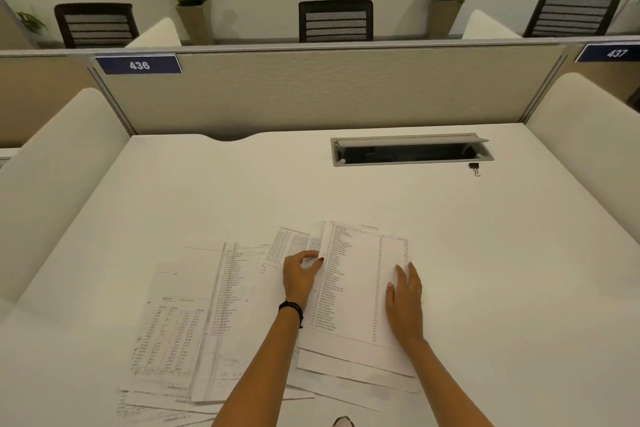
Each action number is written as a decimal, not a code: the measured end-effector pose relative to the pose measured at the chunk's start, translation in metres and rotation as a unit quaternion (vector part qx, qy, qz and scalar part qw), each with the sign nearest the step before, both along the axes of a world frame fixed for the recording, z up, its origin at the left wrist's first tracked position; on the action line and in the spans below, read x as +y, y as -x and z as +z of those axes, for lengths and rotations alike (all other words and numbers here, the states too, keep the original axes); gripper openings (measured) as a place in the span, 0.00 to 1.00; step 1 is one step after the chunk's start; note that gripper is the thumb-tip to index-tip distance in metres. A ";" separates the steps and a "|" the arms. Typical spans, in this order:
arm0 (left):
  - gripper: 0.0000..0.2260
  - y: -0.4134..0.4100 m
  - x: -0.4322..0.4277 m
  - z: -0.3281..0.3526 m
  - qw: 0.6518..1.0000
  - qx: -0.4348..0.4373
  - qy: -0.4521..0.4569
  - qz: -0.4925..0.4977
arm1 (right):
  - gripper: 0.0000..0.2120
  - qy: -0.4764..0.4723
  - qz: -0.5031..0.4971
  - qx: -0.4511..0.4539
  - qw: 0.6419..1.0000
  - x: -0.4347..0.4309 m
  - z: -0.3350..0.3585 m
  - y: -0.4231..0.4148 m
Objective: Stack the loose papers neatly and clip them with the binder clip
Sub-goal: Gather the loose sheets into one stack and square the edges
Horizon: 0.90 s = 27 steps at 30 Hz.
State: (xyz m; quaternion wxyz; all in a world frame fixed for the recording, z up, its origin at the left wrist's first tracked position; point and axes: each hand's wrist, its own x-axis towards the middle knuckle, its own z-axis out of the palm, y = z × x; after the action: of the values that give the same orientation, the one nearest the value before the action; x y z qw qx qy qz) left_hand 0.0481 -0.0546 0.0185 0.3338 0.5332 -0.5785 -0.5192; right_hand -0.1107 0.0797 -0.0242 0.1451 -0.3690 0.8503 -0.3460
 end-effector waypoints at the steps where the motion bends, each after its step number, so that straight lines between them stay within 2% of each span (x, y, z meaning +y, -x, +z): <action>1: 0.10 0.000 0.001 -0.001 1.000 0.005 -0.023 -0.008 | 0.22 -0.001 0.011 -0.006 1.000 -0.002 0.000 -0.002; 6: 0.18 0.002 0.008 0.001 0.998 0.046 -0.028 -0.012 | 0.22 0.016 0.049 -0.031 0.998 -0.006 0.003 -0.003; 11: 0.24 0.009 0.009 0.012 0.995 0.091 -0.020 -0.030 | 0.24 0.081 -0.029 -0.110 0.990 -0.009 0.022 0.009; 16: 0.16 0.017 0.004 0.034 0.991 0.099 0.012 -0.087 | 0.25 0.073 -0.095 -0.273 0.955 -0.016 0.044 0.031; 21: 0.12 0.023 -0.001 0.053 0.986 0.100 0.051 -0.119 | 0.24 0.124 -0.139 -0.391 0.901 -0.019 0.061 0.044; 23: 0.12 0.026 -0.002 0.062 0.986 0.103 0.063 -0.115 | 0.22 0.149 -0.134 -0.415 0.888 -0.022 0.071 0.048; 27: 0.11 0.029 -0.009 0.082 0.985 0.115 0.089 -0.093 | 0.17 0.198 -0.124 -0.376 0.897 -0.030 0.097 0.053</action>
State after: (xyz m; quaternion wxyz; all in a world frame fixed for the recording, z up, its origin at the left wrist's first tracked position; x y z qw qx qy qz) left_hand 0.0193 -0.0633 0.1010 0.3940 0.3821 -0.6274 -0.5524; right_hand -0.1636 0.0500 0.0733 0.3340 -0.1243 0.6849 -0.6356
